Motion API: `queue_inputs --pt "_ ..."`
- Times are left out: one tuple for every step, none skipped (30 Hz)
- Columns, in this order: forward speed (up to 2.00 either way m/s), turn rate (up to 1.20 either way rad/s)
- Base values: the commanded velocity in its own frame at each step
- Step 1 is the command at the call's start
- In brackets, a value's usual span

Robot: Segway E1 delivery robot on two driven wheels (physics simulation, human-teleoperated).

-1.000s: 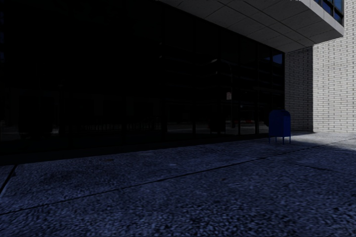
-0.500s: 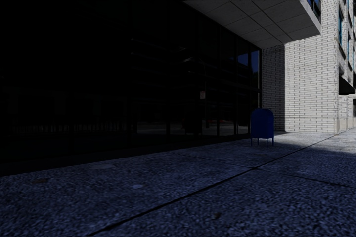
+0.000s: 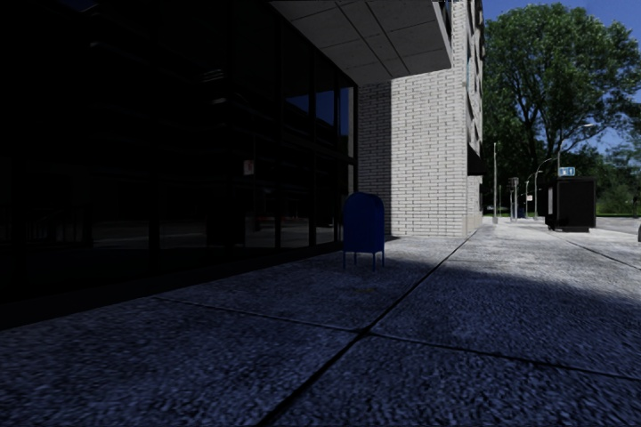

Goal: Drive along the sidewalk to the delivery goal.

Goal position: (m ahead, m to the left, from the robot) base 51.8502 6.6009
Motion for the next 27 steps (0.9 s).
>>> queue_inputs --pt "2.0 -0.74" --pt "2.0 -0.74" --pt "2.0 -0.74" --pt "2.0 -0.74" --pt "2.0 -0.74" --pt "2.0 -0.74" --pt "2.0 -0.74" --pt "2.0 -0.74" --pt "2.0 -0.74" --pt "2.0 -0.73" --pt "2.0 -0.69" --pt "2.0 -0.65" --pt "2.0 -0.65" --pt "2.0 -0.62" --pt "2.0 -0.57" --pt "2.0 -0.39" --pt "2.0 -0.39" --pt "2.0 0.0" --pt "2.0 0.0" --pt "2.0 0.0" --pt "2.0 0.0" --pt "2.0 0.0" --pt "2.0 0.0" --pt "2.0 0.0" --pt "2.0 0.0" --pt "2.0 0.0" --pt "2.0 0.0"
